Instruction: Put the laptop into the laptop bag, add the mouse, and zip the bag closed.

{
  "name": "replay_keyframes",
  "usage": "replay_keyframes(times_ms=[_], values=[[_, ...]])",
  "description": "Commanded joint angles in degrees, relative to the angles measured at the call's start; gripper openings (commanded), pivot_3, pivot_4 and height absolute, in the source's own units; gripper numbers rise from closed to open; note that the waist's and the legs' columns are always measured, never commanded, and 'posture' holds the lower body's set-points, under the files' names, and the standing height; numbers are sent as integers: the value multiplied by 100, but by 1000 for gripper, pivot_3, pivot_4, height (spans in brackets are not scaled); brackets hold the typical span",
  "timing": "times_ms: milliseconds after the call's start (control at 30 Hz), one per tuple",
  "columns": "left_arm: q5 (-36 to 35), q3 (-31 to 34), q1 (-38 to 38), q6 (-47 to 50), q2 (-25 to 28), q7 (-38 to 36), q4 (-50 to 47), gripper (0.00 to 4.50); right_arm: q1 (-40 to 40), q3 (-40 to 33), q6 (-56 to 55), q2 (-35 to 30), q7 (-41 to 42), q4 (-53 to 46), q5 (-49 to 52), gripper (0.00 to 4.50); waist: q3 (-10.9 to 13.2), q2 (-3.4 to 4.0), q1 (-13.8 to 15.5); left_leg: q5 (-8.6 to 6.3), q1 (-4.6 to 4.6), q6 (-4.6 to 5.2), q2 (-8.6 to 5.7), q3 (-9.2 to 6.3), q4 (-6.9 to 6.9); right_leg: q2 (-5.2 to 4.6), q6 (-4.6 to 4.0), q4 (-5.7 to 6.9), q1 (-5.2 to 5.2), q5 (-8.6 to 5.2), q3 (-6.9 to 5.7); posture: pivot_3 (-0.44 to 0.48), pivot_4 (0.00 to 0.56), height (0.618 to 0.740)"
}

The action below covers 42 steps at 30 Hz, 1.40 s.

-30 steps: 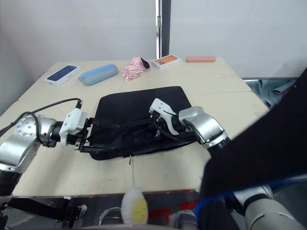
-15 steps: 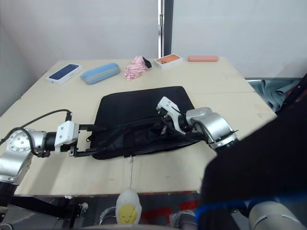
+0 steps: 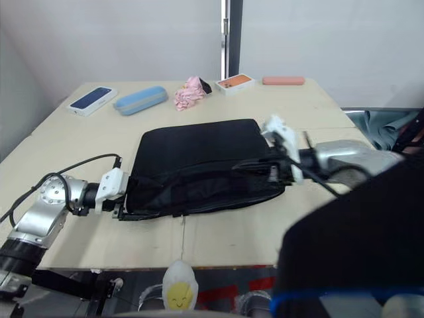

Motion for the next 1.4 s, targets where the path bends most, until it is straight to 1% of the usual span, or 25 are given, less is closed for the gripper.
replay_keyframes(times_ms=[33,100,133,167,200,267,300,367,433,500,533,633,667,733,767,833,867,900,967,1000,1167,1333,1367,1400], values=[[307,-68,-22,-629,11,54,181,3521,369,-883,-59,-482,190,-523,569,0,0,-1,-6,0,3,1,0,0,0,0,1,-2,4,0,0,0,150,740],[408,-48,-5,-1071,-17,112,310,3521,598,-1274,6,-670,162,-666,931,0,0,-1,-20,0,5,1,1,1,0,0,1,0,5,0,2,0,150,740],[358,-3,7,-1146,-37,134,345,3521,698,-1469,40,-740,134,-725,1134,0,0,-1,-20,0,8,1,1,3,2,0,1,2,5,0,4,0,150,740],[259,78,6,-1148,-54,182,361,3521,791,-1673,100,-784,88,-743,1405,0,0,0,-15,0,8,2,1,3,3,0,1,4,4,0,4,0,150,740],[63,163,39,-870,-10,188,275,3521,879,-1851,162,-808,9,-718,1692,0,0,-1,-13,0,8,2,1,3,5,0,2,6,4,0,4,0,150,740],[-590,425,152,141,178,196,-79,3521,1126,-2193,320,-847,-137,-596,2226,0,0,-1,-10,0,8,2,1,3,8,-1,1,7,5,0,4,0,150,740],[-1009,571,221,880,327,210,-305,3521,1279,-2311,331,-867,-190,-571,2345,0,0,-1,-9,0,5,3,1,3,11,-1,1,9,3,0,4,0,150,740],[-1827,853,420,2286,732,131,-694,3521,1571,-2479,298,-914,-287,-553,2526,0,1,-3,-23,0,2,3,1,2,11,1,1,12,-4,-1,2,0,150,740],[-2505,1161,626,3550,1216,1,-755,3521,1775,-2517,162,-917,-400,-525,2582,0,3,1,-34,-1,4,3,2,4,10,3,2,12,-6,-3,4,0,150,740],[-2835,1411,738,4406,1498,109,-603,3521,1921,-2429,14,-904,-491,-499,2524,0,5,4,-47,-1,6,2,1,5,10,2,6,13,-5,-5,6,0,150,740],[-2927,1495,757,4666,1548,182,-573,3521,1976,-2384,-61,-914,-502,-509,2498,0,7,6,-48,-1,7,2,-2,8,10,-1,8,13,-6,-7,9,0,150,740],[-3235,1680,872,5465,1652,295,-644,4368,2067,-2270,-230,-971,-527,-512,2510,0,12,1,-26,-1,6,3,-6,5,11,-6,19,12,-2,-13,7,0,150,740],[-3357,1727,957,5771,1707,302,-706,4468,2093,-2243,-270,-1005,-513,-509,2511,0,13,1,-32,-1,5,3,-6,4,11,-6,18,12,-2,-13,6,0,150,740],[-3596,1809,1079,6366,1775,362,-741,4468,2147,-2209,-350,-1055,-493,-502,2504,0,16,-2,-40,-2,3,4,-5,4,7,-5,19,9,-3,-13,4,0,150,740],[-3644,1867,1110,6501,1744,443,-717,4468,2173,-2196,-391,-1073,-493,-497,2505,0,16,-2,-41,-2,3,4,-4,4,1,-4,21,7,-5,-14,3,0,150,740],[-3644,1919,924,7003,1597,944,-294,4468,2214,-2152,-468,-1098,-499,-503,2507,0,17,0,-42,-2,2,3,-3,3,-6,-2,22,3,-7,-17,1,0,150,740],[-3626,1932,876,7099,1553,1045,-168,4468,2231,-2122,-508,-1110,-509,-510,2497,0,18,-1,-40,-2,3,3,-4,4,-6,-2,22,4,-6,-17,1,0,150,740],[-3755,1964,747,7471,1523,1119,83,4468,2254,-2097,-549,-1118,-517,-524,2495,0,18,-1,-39,-2,2,3,-3,3,-6,-2,22,3,-6,-17,0,0,150,740],[-3913,2019,608,7850,1492,1109,313,4468,2277,-2045,-614,-1134,-559,-540,2516,0,19,-4,-35,-2,3,4,-4,3,-4,-3,22,3,-1,-17,1,0,150,740],[-3876,1982,484,8037,1418,1252,485,4468,2299,-2027,-640,-1137,-589,-561,2524,0,20,-5,-34,-2,2,4,-4,2,-2,-3,21,3,-1,-17,0,0,150,740],[-3643,1603,408,8204,1311,1264,560,4468,2359,-2031,-710,-1184,-700,-615,2622,0,20,-5,-15,-2,3,4,-5,-2,0,-4,21,3,4,-16,-2,0,150,740],[-3390,1142,214,8124,777,1503,541,4468,2404,-2068,-746,-1204,-881,-682,2768,0,20,-6,3,-1,3,5,-5,-4,0,-5,20,3,7,-16,-4,0,150,740],[-3375,1064,188,8107,649,1504,490,4468,2426,-2078,-752,-1211,-924,-695,2790,0,19,-6,12,-1,2,5,-5,-9,3,-5,20,3,10,-16,-8,0,150,740],[-3281,999,93,8015,427,1663,552,4468,2455,-2105,-755,-1216,-971,-714,2821,0,18,-5,15,-1,6,5,-5,-12,4,-5,20,3,17,-16,-10,0,150,740]])
